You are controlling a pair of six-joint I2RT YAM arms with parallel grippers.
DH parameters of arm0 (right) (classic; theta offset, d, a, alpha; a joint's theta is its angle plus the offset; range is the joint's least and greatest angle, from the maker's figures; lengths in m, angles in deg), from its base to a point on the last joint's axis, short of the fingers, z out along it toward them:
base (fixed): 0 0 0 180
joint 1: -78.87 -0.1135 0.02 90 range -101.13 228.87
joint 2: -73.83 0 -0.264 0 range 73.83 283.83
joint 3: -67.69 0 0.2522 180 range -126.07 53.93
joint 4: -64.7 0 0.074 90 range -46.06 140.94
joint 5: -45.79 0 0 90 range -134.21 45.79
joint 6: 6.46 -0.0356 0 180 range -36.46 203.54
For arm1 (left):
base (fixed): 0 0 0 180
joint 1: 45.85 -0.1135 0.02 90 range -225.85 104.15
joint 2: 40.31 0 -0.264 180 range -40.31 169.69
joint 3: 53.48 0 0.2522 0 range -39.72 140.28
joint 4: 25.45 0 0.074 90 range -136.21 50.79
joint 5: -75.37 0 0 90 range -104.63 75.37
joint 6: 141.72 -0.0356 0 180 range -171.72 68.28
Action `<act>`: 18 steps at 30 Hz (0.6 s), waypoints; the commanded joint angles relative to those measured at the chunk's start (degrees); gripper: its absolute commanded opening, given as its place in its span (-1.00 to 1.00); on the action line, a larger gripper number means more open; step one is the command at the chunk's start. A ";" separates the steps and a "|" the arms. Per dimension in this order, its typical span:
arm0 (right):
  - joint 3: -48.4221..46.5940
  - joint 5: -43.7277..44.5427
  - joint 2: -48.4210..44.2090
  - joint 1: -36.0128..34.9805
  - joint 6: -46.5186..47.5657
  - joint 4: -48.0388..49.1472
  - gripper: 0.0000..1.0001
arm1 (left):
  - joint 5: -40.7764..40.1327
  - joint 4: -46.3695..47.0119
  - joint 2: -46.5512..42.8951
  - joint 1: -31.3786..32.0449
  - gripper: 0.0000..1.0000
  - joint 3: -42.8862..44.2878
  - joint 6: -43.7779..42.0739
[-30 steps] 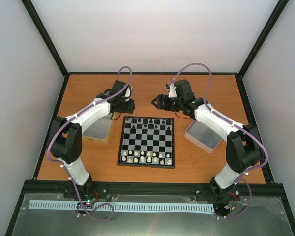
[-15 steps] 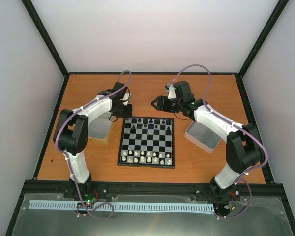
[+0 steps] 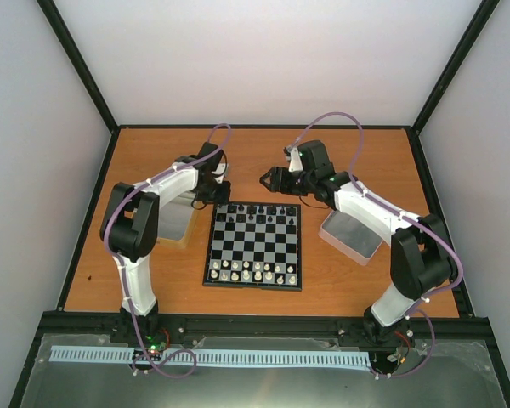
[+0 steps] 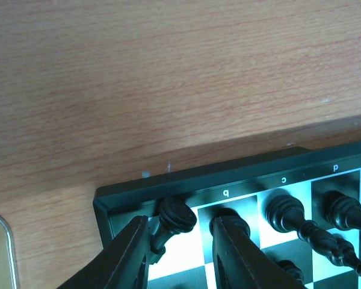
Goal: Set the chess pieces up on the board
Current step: Pick up the chess piece from the chessboard.
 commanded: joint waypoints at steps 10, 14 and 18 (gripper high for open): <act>-1.25 -0.24 0.19 -1.11 0.03 0.93 0.21 | -1.37 0.27 2.97 -0.21 -0.35 3.12 -0.92; -1.38 -0.27 0.35 -1.17 0.06 0.93 0.20 | -1.40 0.53 3.10 -0.21 -0.39 2.77 -0.87; -1.63 -0.29 0.38 -1.24 0.16 0.93 0.20 | -1.65 0.51 3.47 -0.19 -0.48 2.96 -0.76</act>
